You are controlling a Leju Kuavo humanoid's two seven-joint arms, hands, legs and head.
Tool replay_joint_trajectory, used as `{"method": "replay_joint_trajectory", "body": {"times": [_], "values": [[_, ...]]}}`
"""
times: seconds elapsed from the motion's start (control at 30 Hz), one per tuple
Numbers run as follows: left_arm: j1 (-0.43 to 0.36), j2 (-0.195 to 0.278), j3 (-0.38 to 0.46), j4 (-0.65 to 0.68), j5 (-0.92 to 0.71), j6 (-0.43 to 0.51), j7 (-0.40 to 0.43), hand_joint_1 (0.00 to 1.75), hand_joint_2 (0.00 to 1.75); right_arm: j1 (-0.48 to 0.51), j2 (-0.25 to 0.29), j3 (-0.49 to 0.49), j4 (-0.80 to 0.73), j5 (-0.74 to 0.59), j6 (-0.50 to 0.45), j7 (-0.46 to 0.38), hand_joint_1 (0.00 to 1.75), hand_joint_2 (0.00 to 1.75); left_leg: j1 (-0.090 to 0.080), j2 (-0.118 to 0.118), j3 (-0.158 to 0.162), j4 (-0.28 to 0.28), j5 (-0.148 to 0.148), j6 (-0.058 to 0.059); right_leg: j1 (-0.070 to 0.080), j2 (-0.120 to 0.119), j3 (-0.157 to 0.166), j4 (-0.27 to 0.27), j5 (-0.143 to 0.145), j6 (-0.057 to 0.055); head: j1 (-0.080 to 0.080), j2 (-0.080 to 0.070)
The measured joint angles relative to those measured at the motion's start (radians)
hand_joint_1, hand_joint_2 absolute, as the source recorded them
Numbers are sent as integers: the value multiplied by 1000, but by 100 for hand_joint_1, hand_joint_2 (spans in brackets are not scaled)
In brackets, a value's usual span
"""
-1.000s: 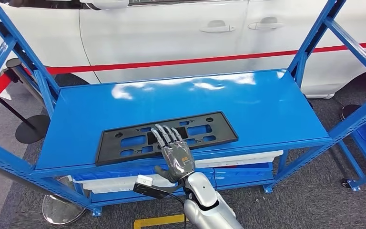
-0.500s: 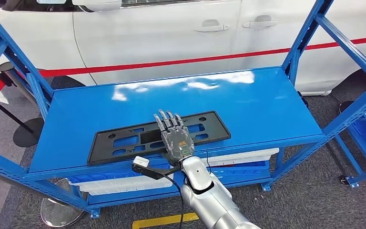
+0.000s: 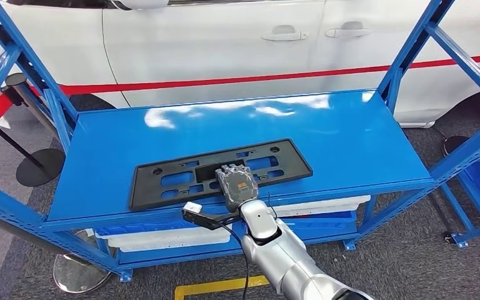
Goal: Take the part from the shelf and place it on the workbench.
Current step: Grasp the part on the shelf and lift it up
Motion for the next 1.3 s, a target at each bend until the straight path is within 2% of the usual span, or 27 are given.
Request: {"method": "replay_joint_trajectory", "body": {"times": [0.07, 0.13, 0.2, 0.23, 0.27, 0.33, 0.37, 0.4, 0.43, 0.5, 0.57, 0.6, 0.67, 0.73, 0.8, 0.87, 0.9, 0.93, 0.97, 1.03, 1.07, 1.1, 1.17, 1.23, 1.3], "values": [[-6, -11, 2, 0, -15, 19, 11, 0, 0, -15, 2, 0, 16, 1, 10, 4, 175, 175, -4, -1, -2, 2, -1, -6, 6, -2, 47, -105, 38, -11, -1, 0], [-28, -57, -2, -1, -43, 87, 48, 0, 0, -30, 9, 2, 27, 2, 34, 18, 175, 175, -6, -1, -5, 1, 1, -15, 9, -4, 54, -128, 41, -14, -1, 0], [-60, -116, -10, -2, -59, 152, 84, 0, 0, -43, 21, 4, 32, 2, 58, 32, 175, 175, -6, -2, -5, 2, -1, -25, 3, -6, 59, -136, 46, -20, -1, 0], [-76, -141, -13, -2, -62, 162, 92, 0, 0, -47, 27, 4, 34, 2, 66, 34, 175, 175, -6, -1, -12, 21, -15, -28, -1, -8, 62, -143, 49, -26, -1, 0], [-87, -160, -16, -1, -62, 162, 96, 0, 0, -49, 31, 4, 36, 2, 74, 36, 175, 175, -5, -1, -27, 59, -39, -32, -4, -10, 66, -148, 52, -31, -2, 0], [-99, -183, -21, 1, -55, 153, 97, 0, 0, -46, 37, 5, 39, -5, 79, 24, 175, 175, 1, 1, -83, 185, -102, -38, -2, -9, 68, -149, 53, -36, -3, 0], [-101, -186, -22, 1, -49, 147, 95, 0, 0, -44, 38, 4, 40, -13, 79, 12, 175, 175, 3, 1, -109, 242, -121, -42, -1, -7, 68, -148, 52, -36, -3, 0], [-100, -186, -23, 2, -43, 143, 94, 0, 0, -42, 38, 2, 40, -24, 76, -3, 175, 175, 5, 1, -123, 270, -124, -45, -1, -4, 68, -147, 51, -35, -3, 0], [-99, -186, -23, 1, -38, 141, 93, 0, 0, -41, 39, 0, 40, -33, 73, -14, 175, 175, 6, 1, -118, 259, -106, -46, -2, -2, 68, -144, 50, -34, -3, 0], [-99, -185, -23, 1, -34, 138, 90, 0, 0, -41, 43, -2, 40, -43, 72, -27, 175, 175, 8, 2, -63, 140, -42, -47, -4, 1, 68, -135, 44, -26, -3, 0], [-102, -188, -24, 0, -34, 136, 89, 0, 0, -41, 46, -5, 39, -47, 71, -30, 175, 175, 6, 2, -15, 38, -8, -41, -2, 2, 62, -123, 38, -15, -4, 0], [-103, -190, -25, 0, -34, 135, 88, 0, 0, -41, 47, -6, 38, -48, 71, -31, 175, 175, 5, 1, -8, 20, -8, -36, 0, 3, 60, -120, 36, -10, -3, 0], [-103, -194, -25, 0, -34, 134, 88, 0, 0, -41, 49, -7, 37, -50, 70, -32, 175, 175, 2, -1, -10, 18, -7, -22, 1, 3, 58, -122, 38, -1, -2, 0], [-102, -197, -26, 0, -28, 135, 88, 0, 0, -38, 50, -10, 30, -91, 67, -61, 175, 175, 4, 0, -8, 12, -2, -9, -2, 2, 52, -103, 23, 8, 0, 0], [-102, -198, -25, 0, -11, 143, 90, 0, 0, -20, 50, -12, -16, -239, 66, -151, 175, 175, 6, 2, -7, 8, 1, 1, -4, 1, 11, -16, -31, 16, 4, 0], [-96, -197, -20, 0, 14, 148, 91, 0, 0, 12, 52, 2, -137, -493, 89, -252, 175, 175, 5, 6, -7, 8, 0, 5, -4, 1, -51, 111, -89, 20, 6, 0], [-92, -196, -16, 0, 25, 147, 89, 0, 0, 27, 55, 15, -217, -621, 108, -284, 175, 175, 4, 7, -6, 8, -1, 5, -4, 1, -71, 148, -97, 19, 6, 0], [-88, -194, -10, 0, 36, 145, 86, 0, 0, 42, 57, 29, -307, -733, 132, -301, 175, 175, 2, 8, -5, 8, -1, 6, -3, 0, -72, 150, -86, 17, 6, 0], [-84, -193, -4, 0, 45, 143, 82, 0, 0, 59, 58, 41, -403, -817, 156, -309, 175, 175, 1, 7, -4, 8, -2, 6, -2, 0, -54, 114, -59, 12, 6, 0], [-79, -191, 6, 0, 61, 140, 72, 0, 0, 91, 50, 59, -607, -932, 205, -309, 175, 175, -4, 0, -5, 9, -2, 5, 2, -2, 15, -21, 1, -5, 7, 0], [-75, -190, 11, 0, 66, 140, 67, 0, 0, 106, 43, 64, -710, -980, 224, -306, 175, 175, -6, -4, -6, 10, -2, 2, 5, -4, 41, -76, 19, -12, 7, 0], [-71, -189, 16, 0, 70, 142, 61, 0, 0, 116, 36, 68, -809, -1028, 239, -304, 175, 175, -7, -7, -7, 10, -2, -2, 8, -7, 57, -110, 27, -16, 7, 0], [-62, -185, 25, 0, 76, 148, 53, 0, 0, 139, 22, 60, -981, -1112, 255, -312, 175, 175, -6, -8, -6, 6, -2, -14, 10, -9, 63, -126, 30, -19, 9, 0], [-56, -180, 33, 0, 84, 151, 49, 0, 0, 171, 10, 43, -1106, -1173, 260, -331, 175, 175, -6, -4, -6, 14, -12, -24, 4, -9, 72, -140, 36, -24, 9, 0], [-54, -176, 42, 0, 92, 151, 47, 0, 0, 200, 0, 23, -1189, -1209, 258, -346, 175, 175, -4, 0, -34, 84, -59, -32, -2, -11, 80, -151, 41, -31, 7, 0]]}}
